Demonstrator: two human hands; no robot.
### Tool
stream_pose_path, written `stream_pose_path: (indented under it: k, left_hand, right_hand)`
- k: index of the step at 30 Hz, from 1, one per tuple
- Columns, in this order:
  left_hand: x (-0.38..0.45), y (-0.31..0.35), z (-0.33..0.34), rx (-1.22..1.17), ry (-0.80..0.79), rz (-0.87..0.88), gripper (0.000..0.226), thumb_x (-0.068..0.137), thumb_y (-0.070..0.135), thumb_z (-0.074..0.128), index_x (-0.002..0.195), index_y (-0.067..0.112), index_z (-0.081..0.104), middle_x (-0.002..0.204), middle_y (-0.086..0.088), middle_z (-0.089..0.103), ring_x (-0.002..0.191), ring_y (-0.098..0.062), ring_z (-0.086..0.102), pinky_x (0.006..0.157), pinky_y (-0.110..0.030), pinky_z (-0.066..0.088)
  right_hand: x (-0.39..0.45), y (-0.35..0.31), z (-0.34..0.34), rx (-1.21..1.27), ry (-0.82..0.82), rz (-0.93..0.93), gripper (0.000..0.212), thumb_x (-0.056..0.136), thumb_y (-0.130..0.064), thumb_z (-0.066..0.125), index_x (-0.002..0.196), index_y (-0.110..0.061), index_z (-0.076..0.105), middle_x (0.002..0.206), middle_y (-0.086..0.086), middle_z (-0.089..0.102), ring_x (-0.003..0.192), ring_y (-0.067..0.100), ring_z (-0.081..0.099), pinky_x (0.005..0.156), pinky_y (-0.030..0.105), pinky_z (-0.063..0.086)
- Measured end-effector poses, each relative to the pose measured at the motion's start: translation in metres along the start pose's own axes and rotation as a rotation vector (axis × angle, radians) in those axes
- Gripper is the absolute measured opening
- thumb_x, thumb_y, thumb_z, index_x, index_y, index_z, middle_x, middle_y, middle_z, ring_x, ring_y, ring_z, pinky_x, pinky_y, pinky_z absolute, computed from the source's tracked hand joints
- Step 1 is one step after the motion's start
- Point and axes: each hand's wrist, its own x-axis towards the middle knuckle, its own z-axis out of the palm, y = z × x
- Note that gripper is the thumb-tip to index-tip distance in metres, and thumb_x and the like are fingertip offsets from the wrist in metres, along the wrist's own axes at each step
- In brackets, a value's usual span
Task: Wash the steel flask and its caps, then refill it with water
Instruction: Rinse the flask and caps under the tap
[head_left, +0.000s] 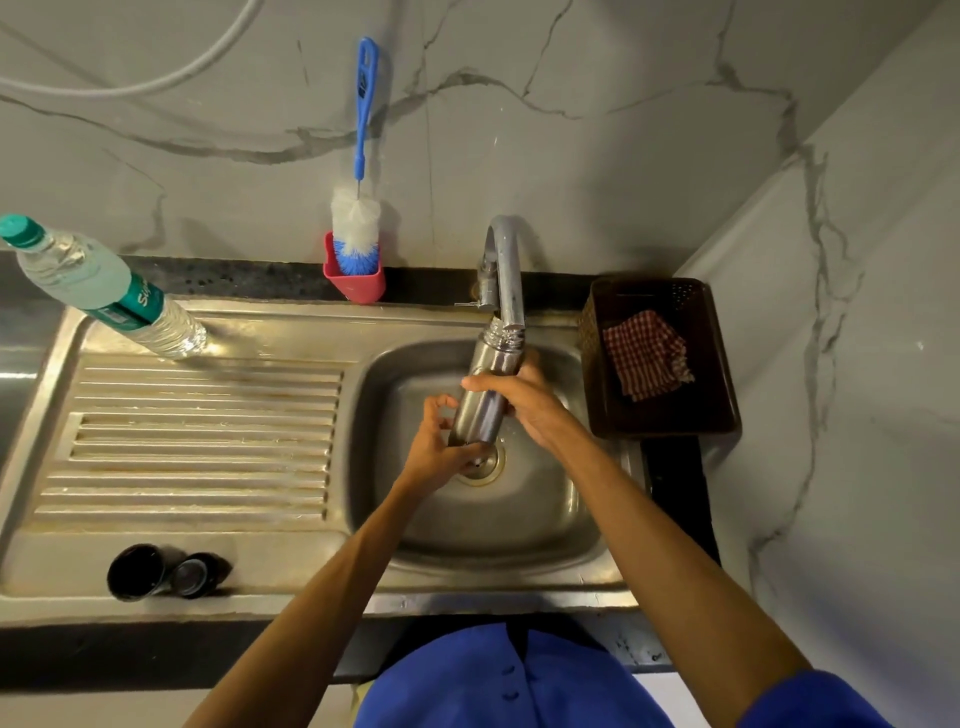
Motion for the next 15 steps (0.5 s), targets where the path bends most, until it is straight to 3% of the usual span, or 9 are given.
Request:
stream_pose_path:
  k: [2, 4, 6, 7, 9, 12, 15]
  left_hand:
    - [0.002, 0.003, -0.01, 0.018, -0.038, 0.012, 0.079, 0.068, 0.015, 0.096, 0.13, 0.036, 0.05, 0.13, -0.013, 0.061, 0.11, -0.033, 0.072, 0.074, -0.046, 0.066]
    - [0.007, 0.006, -0.017, 0.061, -0.11, 0.104, 0.08, 0.077, 0.008, 0.091, 0.143, 0.027, 0.048, 0.135, -0.005, 0.057, 0.117, -0.025, 0.066, 0.08, -0.034, 0.062]
    - [0.011, 0.014, -0.015, 0.231, -0.127, 0.154, 0.096, 0.068, 0.021, 0.098, 0.145, 0.028, 0.042, 0.135, 0.002, 0.053, 0.118, -0.017, 0.061, 0.088, -0.03, 0.06]
    - [0.012, 0.018, -0.011, 0.296, -0.101, 0.142, 0.098, 0.062, 0.026, 0.101, 0.14, 0.03, 0.041, 0.131, 0.004, 0.054, 0.114, -0.014, 0.061, 0.086, -0.027, 0.058]
    - [0.013, 0.021, -0.011, 0.313, -0.046, 0.118, 0.085, 0.065, 0.021, 0.1, 0.129, 0.027, 0.044, 0.12, 0.007, 0.059, 0.103, -0.012, 0.064, 0.075, -0.022, 0.056]
    - [0.014, 0.018, -0.024, 0.179, -0.13, 0.044, 0.074, 0.074, 0.007, 0.092, 0.133, 0.022, 0.05, 0.121, 0.0, 0.062, 0.108, -0.026, 0.068, 0.068, -0.033, 0.064]
    - [0.017, 0.022, -0.025, 0.143, -0.208, -0.032, 0.085, 0.076, 0.012, 0.092, 0.144, 0.03, 0.044, 0.129, -0.002, 0.061, 0.111, -0.024, 0.068, 0.069, -0.037, 0.065]
  right_hand:
    - [0.001, 0.002, -0.01, 0.051, 0.017, 0.007, 0.08, 0.07, -0.003, 0.089, 0.136, -0.021, 0.047, 0.123, 0.005, 0.068, 0.108, 0.026, 0.071, 0.081, 0.036, 0.062]
    - [0.001, 0.004, -0.015, 0.1, 0.151, -0.005, 0.076, 0.068, -0.011, 0.093, 0.133, -0.022, 0.055, 0.118, 0.003, 0.073, 0.103, 0.025, 0.075, 0.078, 0.039, 0.064]
    - [-0.002, 0.004, -0.01, 0.141, 0.269, 0.019, 0.073, 0.065, -0.023, 0.097, 0.128, -0.022, 0.06, 0.113, 0.002, 0.075, 0.097, 0.022, 0.077, 0.076, 0.039, 0.065]
    - [-0.002, 0.004, -0.008, 0.134, 0.256, 0.022, 0.074, 0.066, -0.026, 0.097, 0.129, -0.024, 0.058, 0.114, 0.002, 0.075, 0.097, 0.02, 0.076, 0.076, 0.038, 0.065]
    - [-0.001, 0.003, -0.007, 0.082, 0.075, 0.012, 0.077, 0.075, -0.021, 0.09, 0.138, -0.027, 0.047, 0.126, 0.003, 0.068, 0.106, 0.02, 0.073, 0.084, 0.038, 0.063]
    - [0.001, -0.008, -0.015, -0.023, -0.106, -0.008, 0.08, 0.08, -0.007, 0.083, 0.143, -0.024, 0.037, 0.132, 0.006, 0.061, 0.116, 0.025, 0.066, 0.097, 0.042, 0.059]
    - [0.001, -0.017, -0.005, -0.052, 0.001, -0.051, 0.077, 0.071, -0.009, 0.091, 0.135, -0.023, 0.05, 0.121, 0.003, 0.068, 0.106, 0.021, 0.071, 0.088, 0.039, 0.063]
